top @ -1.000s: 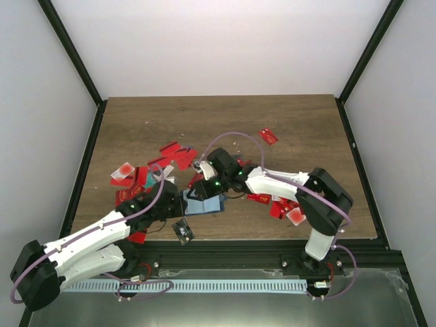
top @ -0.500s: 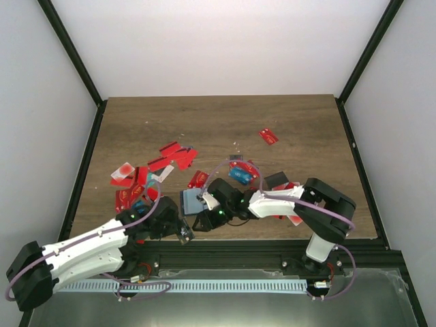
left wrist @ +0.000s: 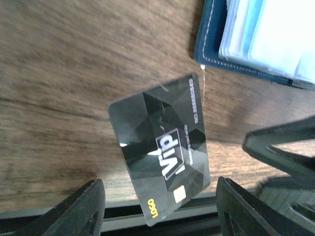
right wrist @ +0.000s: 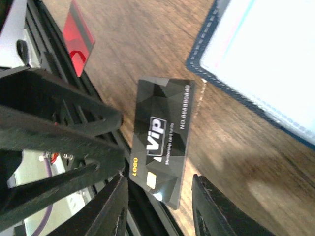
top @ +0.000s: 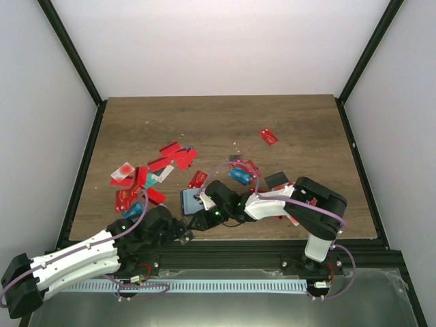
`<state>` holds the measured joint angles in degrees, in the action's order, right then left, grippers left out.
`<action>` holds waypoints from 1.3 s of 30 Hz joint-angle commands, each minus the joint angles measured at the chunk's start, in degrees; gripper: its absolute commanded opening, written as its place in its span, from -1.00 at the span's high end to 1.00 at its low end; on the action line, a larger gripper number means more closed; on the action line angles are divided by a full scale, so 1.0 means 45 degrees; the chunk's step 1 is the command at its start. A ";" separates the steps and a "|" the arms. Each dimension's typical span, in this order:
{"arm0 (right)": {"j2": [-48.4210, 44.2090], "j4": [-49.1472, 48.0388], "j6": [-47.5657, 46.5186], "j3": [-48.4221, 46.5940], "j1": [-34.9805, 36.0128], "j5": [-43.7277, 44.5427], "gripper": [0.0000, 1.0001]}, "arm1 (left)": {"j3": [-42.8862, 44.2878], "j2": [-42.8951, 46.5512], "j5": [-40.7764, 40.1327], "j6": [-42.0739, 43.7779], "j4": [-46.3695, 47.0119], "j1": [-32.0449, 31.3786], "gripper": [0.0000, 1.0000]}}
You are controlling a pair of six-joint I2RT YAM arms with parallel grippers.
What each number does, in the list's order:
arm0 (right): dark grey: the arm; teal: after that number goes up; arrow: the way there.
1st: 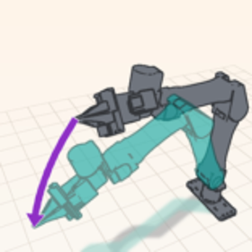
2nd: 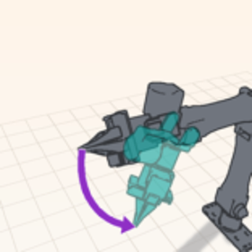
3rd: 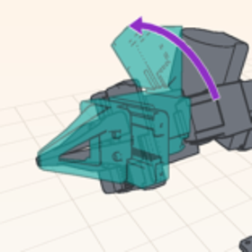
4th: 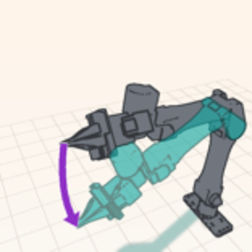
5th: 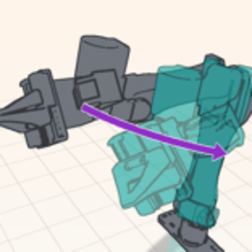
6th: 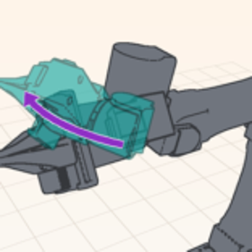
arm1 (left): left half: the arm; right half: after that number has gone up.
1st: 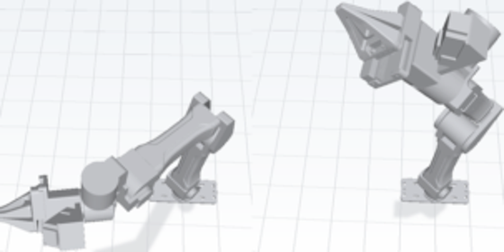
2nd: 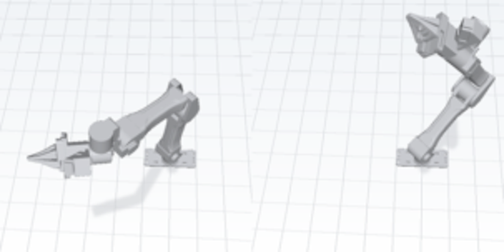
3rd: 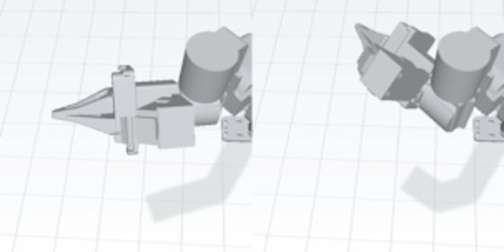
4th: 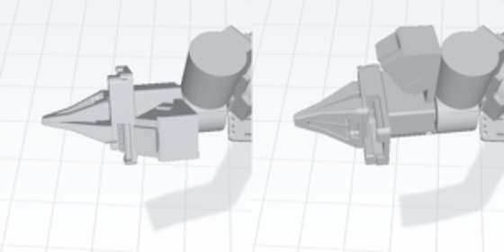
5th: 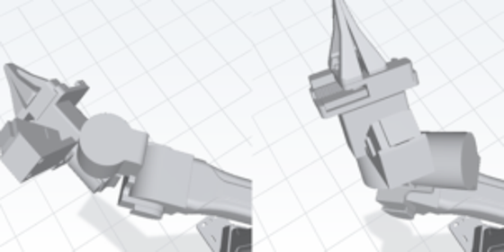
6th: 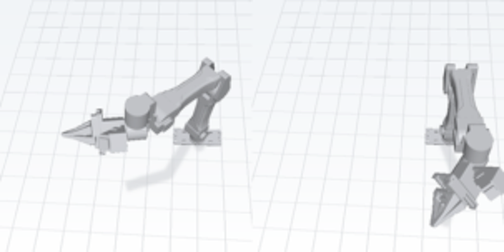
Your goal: Put the credit cards into the card holder
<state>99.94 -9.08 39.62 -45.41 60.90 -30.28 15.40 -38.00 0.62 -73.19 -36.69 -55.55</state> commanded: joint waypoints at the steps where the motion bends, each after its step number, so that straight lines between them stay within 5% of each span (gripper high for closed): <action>1: 0.0560 -0.0605 -0.0110 -0.0541 0.0054 0.0071 0.28 | -0.0408 0.0307 0.0677 -0.1101 0.0122 -0.0266 -0.27; 20: 0.1491 -0.1104 0.0022 -0.0488 0.0079 -0.0942 0.64 | -0.2051 -0.0149 0.0501 -0.2094 0.1984 -0.0421 -0.09; 32: 0.1893 -0.1419 0.0277 -0.0527 0.0217 -0.1236 0.67 | -0.0757 0.0275 0.1051 -0.1680 -0.1476 -0.0605 -0.14; 39: 0.2393 -0.1345 0.0510 -0.1054 0.0621 -0.1474 0.67 | -0.1531 0.0649 0.0833 -0.2009 -0.0542 -0.0644 -0.16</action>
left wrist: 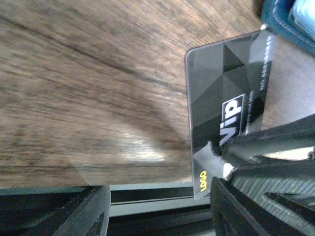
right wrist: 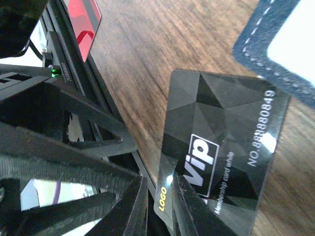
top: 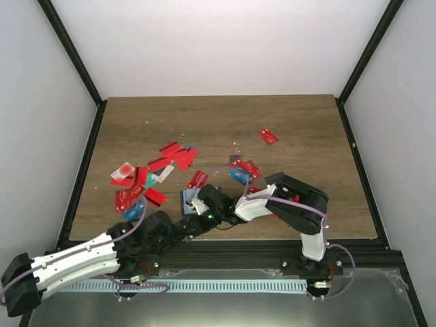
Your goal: Put the credit cards into the card holder
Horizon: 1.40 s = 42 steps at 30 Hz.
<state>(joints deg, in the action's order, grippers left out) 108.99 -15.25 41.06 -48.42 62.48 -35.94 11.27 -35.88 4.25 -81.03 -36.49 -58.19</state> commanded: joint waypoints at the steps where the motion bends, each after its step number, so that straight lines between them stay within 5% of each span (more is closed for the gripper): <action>1: 0.0406 -0.0035 0.0268 -0.0381 0.0293 -0.0308 0.67 | -0.0678 0.0211 -0.0027 -0.0331 -0.0385 -0.0051 -0.15; 10: -0.1470 0.1043 -0.0301 -0.0421 0.0284 0.0466 0.69 | -0.0809 -0.0147 -0.0425 -0.0202 0.0393 -0.0069 -0.12; 19: -0.1873 0.3235 -0.0972 -0.0790 -0.0036 0.3327 0.62 | -0.0535 0.0248 -0.0746 -0.0166 0.0165 -0.0057 -0.04; 42: 0.0299 0.2146 -0.0367 -0.1223 0.0642 0.1585 0.64 | -0.1571 0.0163 -0.1355 -0.0396 0.2387 -0.0050 0.06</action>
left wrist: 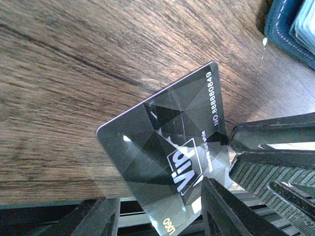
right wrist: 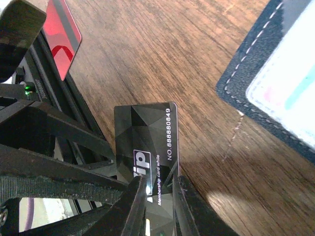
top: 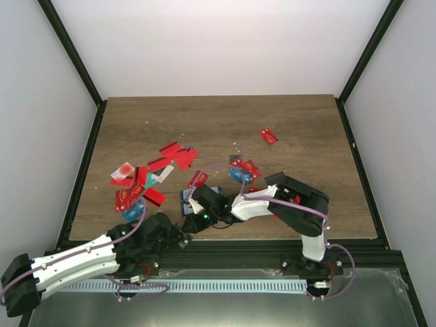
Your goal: Put the credit cards into the card holder
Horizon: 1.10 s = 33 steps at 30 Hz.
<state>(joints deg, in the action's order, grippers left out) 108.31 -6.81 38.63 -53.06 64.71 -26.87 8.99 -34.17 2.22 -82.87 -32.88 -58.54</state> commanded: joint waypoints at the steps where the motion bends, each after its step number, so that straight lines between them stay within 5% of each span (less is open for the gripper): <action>1: 0.0470 0.0191 0.0198 -0.0183 0.0144 -0.0576 0.64 | -0.1072 -0.0218 -0.0945 0.0014 0.1661 0.0010 0.08; 33: 0.0423 0.0152 0.0594 -0.0104 0.0148 -0.0819 0.65 | 0.0208 0.1200 -0.1528 0.0219 0.1264 0.0022 0.63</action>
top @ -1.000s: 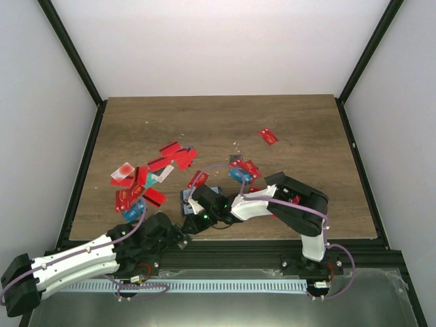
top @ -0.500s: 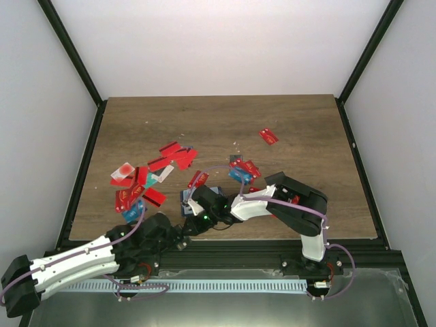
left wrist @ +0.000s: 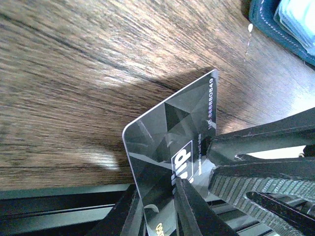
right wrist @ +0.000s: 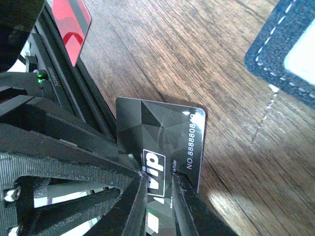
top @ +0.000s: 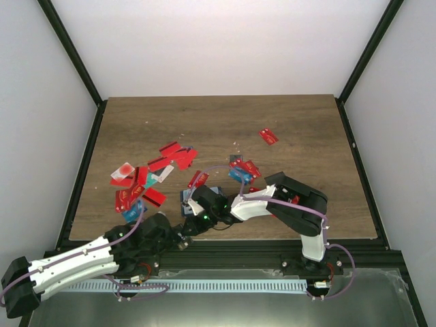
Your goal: Put the credit cards into the card holder
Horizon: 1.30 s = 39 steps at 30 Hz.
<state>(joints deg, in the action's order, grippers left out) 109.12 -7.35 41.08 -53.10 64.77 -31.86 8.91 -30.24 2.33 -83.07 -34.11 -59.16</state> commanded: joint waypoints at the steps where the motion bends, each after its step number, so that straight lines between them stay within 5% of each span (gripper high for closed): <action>1: 0.0243 0.0300 0.0048 -0.0114 0.0120 0.0300 0.65 | 0.0245 0.0359 -0.1552 0.0240 0.1526 0.0145 0.64; 18: -0.0732 0.0277 0.0176 0.0059 -0.0041 0.0873 0.65 | 0.0772 0.0564 -0.1724 0.0471 0.1087 0.0153 0.92; 27: -0.3838 0.2057 -0.1125 0.0493 -0.2331 0.1388 0.55 | 0.3673 -0.1438 -0.3085 0.4661 0.1298 0.0511 0.92; 33: -0.4613 0.2587 -0.1897 0.1353 -0.4383 0.1339 0.54 | 0.4946 -0.4537 0.0336 0.8001 0.4730 0.2612 0.92; 39: -0.4501 0.2308 -0.2187 0.1787 -0.5251 0.0799 0.54 | 0.5986 -0.7509 0.2335 0.9869 0.5555 0.3931 0.92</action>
<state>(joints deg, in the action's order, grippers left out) 88.51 2.35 33.58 -45.58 42.33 -26.57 33.08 -58.81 4.45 -48.38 -14.31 -43.99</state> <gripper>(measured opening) 0.229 0.041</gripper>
